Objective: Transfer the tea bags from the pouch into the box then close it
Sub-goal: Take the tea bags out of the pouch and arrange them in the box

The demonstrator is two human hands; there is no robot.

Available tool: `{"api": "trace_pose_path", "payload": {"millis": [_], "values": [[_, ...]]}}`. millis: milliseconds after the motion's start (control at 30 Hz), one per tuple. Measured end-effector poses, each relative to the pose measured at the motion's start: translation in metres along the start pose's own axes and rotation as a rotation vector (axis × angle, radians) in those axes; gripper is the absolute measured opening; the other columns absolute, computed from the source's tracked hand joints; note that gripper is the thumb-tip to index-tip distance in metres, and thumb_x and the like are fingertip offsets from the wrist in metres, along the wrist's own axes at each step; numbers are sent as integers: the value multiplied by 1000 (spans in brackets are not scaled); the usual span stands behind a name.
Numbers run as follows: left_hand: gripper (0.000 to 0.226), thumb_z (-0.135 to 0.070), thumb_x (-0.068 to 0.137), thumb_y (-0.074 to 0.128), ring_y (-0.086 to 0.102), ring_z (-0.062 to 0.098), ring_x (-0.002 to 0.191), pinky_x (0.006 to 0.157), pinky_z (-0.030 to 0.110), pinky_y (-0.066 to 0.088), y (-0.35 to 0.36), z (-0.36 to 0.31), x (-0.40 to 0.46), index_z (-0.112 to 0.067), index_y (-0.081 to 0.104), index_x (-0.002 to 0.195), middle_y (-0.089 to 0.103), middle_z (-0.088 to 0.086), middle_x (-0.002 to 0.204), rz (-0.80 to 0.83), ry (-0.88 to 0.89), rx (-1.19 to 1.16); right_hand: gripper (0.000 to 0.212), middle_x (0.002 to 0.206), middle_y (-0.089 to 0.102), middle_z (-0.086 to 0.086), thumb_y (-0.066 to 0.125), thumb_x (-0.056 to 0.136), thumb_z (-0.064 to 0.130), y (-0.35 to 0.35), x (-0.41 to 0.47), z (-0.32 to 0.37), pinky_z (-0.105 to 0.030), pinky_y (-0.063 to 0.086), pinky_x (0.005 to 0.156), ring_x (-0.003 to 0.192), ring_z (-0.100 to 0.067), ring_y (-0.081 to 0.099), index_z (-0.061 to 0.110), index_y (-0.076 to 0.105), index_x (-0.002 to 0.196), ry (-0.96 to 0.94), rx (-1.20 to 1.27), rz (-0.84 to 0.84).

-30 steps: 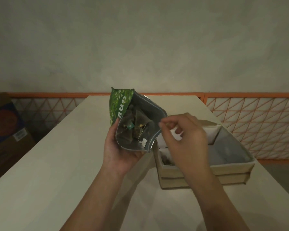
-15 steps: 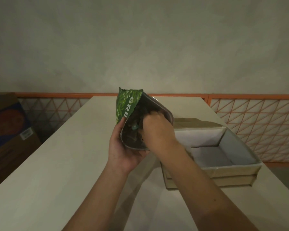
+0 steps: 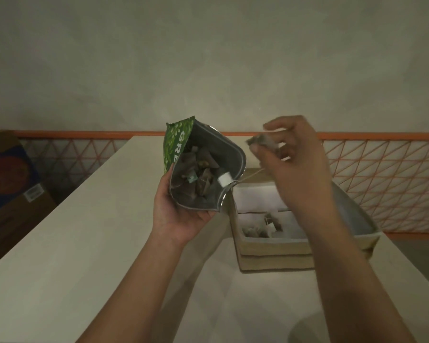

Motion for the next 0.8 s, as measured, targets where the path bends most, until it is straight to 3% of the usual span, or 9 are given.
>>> {"api": "trace_pose_path", "payload": {"millis": [67,133,300,433,533,600,667,733,800], "values": [[51,-51,83,56,66,29,105,69,34,59,1,1,-1,-15,77,112,64,11,131,23,-6,-12,31,91,72,2,74,85,17,-14,3,-3,-32,52,68,79,-23,64,27,62,112,15,10,-25],[51,-51,85,56,63,30,111,71,35,59,2,3,-1,-16,75,116,59,12,139,39,-13,-21,26,94,71,0,74,86,18,-23,3,-9,-35,54,67,78,-27,64,31,66,108,45,10,-29],[53,-51,89,54,55,32,121,72,36,59,2,6,0,-16,70,125,51,10,150,52,-41,-43,11,90,70,-1,73,86,15,-20,-7,-40,-29,58,59,70,-27,65,19,66,95,197,-6,30],[51,-51,93,49,62,31,112,69,37,59,2,8,-1,-16,72,121,59,10,141,35,-40,-51,12,82,68,-8,70,88,18,-9,-14,-64,-41,60,69,71,-28,67,14,61,94,304,-21,65],[50,-51,89,52,68,29,104,69,36,59,2,7,-2,-16,77,114,66,10,131,30,-33,-53,9,85,67,8,64,92,31,0,-16,-75,-37,58,77,78,-18,66,23,60,95,327,-143,189],[50,-50,85,56,66,30,106,71,36,60,1,5,-2,-16,76,115,64,10,133,34,-25,-49,6,90,60,24,60,94,37,5,-20,-75,-21,51,77,89,-7,61,32,60,97,292,-303,259],[51,-49,82,60,64,30,109,72,37,60,0,2,-2,-16,75,117,63,10,135,42,-24,-39,3,94,59,23,59,94,34,3,-21,-64,-9,41,75,96,-4,57,35,60,97,207,-340,163],[52,-48,80,62,62,30,112,73,36,59,1,-1,-2,-15,74,118,62,10,136,55,-35,-25,4,94,63,13,62,93,26,0,-23,-39,-9,44,72,89,-2,58,30,62,95,63,-261,9],[52,-49,81,61,65,29,108,73,36,59,3,-2,-2,-14,75,117,64,11,133,43,-39,0,5,89,65,9,67,90,20,8,-24,-13,-8,45,69,81,-2,59,24,67,93,-66,-179,-24]]}}
Point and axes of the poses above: each hand's wrist, its own x-axis towards the middle knuckle, its own y-axis out of the palm, z = x × y, the point moved 5 cm from there along x, towards the middle knuckle
